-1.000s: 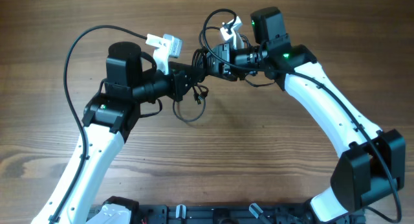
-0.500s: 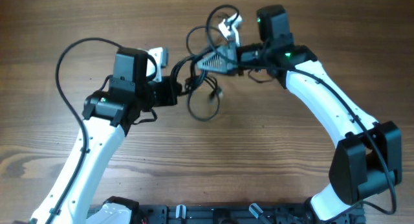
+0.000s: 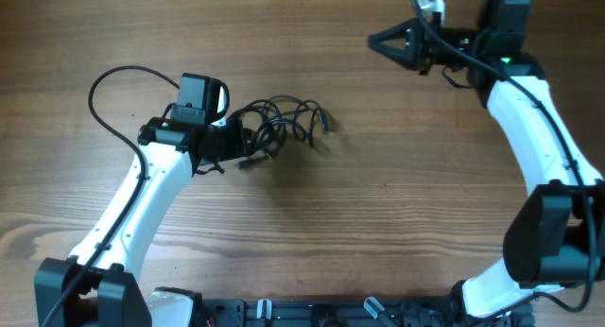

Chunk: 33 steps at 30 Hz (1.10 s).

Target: Untangle cables

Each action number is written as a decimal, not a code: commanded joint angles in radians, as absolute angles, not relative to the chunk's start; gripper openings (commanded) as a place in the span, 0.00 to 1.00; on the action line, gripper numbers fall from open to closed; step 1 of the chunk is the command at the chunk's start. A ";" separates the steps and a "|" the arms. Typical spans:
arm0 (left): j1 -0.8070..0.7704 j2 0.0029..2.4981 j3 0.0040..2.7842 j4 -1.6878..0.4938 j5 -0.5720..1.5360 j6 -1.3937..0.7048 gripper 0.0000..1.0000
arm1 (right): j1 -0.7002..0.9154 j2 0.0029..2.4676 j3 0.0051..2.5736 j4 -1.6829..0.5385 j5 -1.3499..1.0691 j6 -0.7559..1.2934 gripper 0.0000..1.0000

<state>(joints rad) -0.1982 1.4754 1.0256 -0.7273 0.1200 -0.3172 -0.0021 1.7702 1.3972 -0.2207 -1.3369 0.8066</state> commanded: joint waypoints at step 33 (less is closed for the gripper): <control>-0.186 1.467 1.031 -0.202 0.913 -0.627 0.04 | 0.398 1.874 1.399 -0.518 -0.798 0.628 0.24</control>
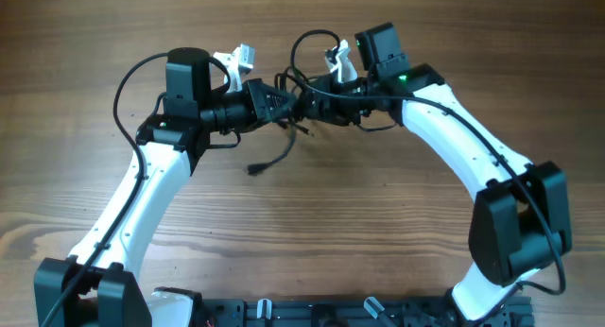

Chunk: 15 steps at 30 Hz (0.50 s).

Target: Untangle cables

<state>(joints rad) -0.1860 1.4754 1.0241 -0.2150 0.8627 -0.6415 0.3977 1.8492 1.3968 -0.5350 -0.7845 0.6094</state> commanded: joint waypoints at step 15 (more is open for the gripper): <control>-0.187 1.467 1.031 -0.674 0.237 -0.448 0.04 | 0.213 1.870 1.399 0.063 -1.531 0.879 0.04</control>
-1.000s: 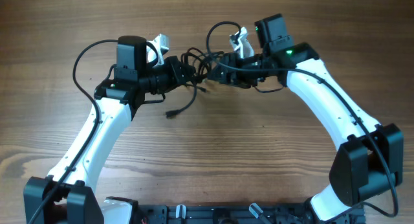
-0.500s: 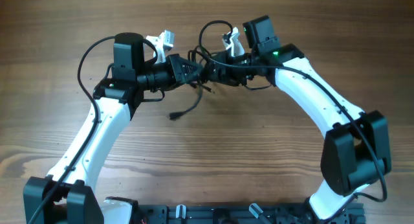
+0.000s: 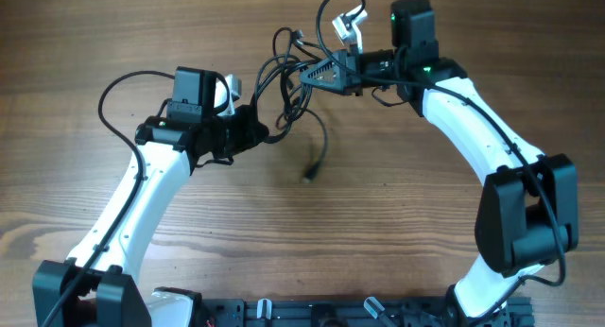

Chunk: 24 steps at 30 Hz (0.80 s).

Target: Untangle cables

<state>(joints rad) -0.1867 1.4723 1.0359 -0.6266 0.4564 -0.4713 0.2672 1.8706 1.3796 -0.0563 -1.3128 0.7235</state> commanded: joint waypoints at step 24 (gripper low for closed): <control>-0.187 1.473 0.972 -0.543 0.437 -0.427 0.04 | 0.179 1.861 1.399 -0.491 -1.018 0.404 0.21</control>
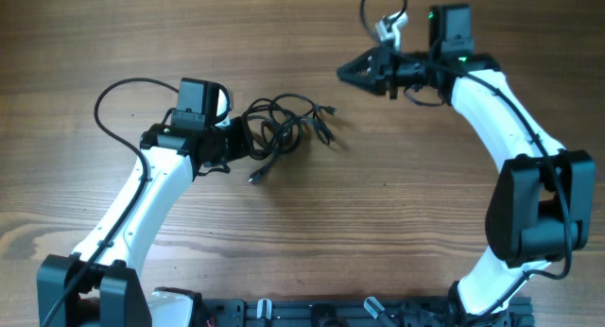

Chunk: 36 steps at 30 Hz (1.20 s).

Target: Untangle cables

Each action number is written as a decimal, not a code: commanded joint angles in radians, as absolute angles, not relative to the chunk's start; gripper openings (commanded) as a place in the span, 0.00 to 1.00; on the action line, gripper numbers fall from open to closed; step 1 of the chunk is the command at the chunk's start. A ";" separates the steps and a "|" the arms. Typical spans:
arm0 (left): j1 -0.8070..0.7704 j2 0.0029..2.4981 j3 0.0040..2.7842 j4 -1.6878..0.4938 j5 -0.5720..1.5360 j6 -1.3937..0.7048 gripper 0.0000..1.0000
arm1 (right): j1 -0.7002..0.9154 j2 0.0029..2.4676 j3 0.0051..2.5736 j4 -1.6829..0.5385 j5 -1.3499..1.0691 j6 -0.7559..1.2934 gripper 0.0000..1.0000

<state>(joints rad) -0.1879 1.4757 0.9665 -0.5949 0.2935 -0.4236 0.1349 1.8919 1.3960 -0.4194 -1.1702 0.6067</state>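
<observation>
A tangle of thin black cables (284,129) lies on the wooden table (397,232) left of centre. One plug end (255,179) trails toward the front and another end (330,111) sticks out to the right. My left gripper (238,140) is shut on the left side of the tangle, low at the table. My right gripper (342,74) hangs up and to the right of the tangle, pointing left. It is open, holds nothing and is well apart from the cables.
The left arm's own black supply cable (118,95) loops over the table at the far left. A dark rail (331,313) runs along the front edge between the two arm bases.
My right gripper has let go of the cables and moved back to the right. The tangle, then stretched upward between both grippers, now lies bunched on the table in my left gripper.
The tangle lay on the table at my left gripper, with the right gripper far off at the back right. Then both grippers met at the lifted tangle. Then the right pulled strands up and right. Now the right is free and the bundle is down again.
</observation>
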 commanded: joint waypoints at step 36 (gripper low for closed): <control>-0.187 1.473 0.972 -0.250 0.684 -0.723 0.04 | 0.546 1.951 1.399 -0.608 -0.450 1.488 0.63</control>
<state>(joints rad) -0.1879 1.4761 0.9646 -0.2562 0.6544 -0.7170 0.5446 1.9049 1.3960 -0.6155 -0.4908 1.4548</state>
